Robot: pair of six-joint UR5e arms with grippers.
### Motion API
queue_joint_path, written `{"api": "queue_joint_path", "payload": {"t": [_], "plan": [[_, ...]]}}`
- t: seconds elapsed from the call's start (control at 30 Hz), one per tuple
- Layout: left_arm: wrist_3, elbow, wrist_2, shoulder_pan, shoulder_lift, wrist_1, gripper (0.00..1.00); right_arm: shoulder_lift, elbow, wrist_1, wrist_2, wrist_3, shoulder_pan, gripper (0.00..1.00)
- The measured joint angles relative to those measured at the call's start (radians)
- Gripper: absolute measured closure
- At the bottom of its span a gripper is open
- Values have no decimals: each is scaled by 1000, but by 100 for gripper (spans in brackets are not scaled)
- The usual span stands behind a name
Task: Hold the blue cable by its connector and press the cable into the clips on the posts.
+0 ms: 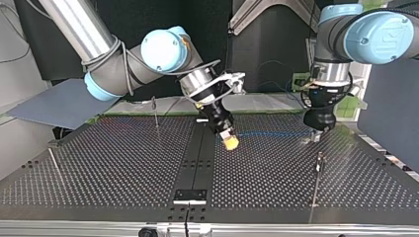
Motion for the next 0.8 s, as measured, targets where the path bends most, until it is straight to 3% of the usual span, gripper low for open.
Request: {"api": "queue_joint_path", "payload": {"t": [0.47,0.8], "plan": [[-25,0,3,70,1,54,99,2,-16,-1,-17,1,5,100],[-43,1,39,108,0,96,99,13,-33,-1,-28,4,10,100]]}}
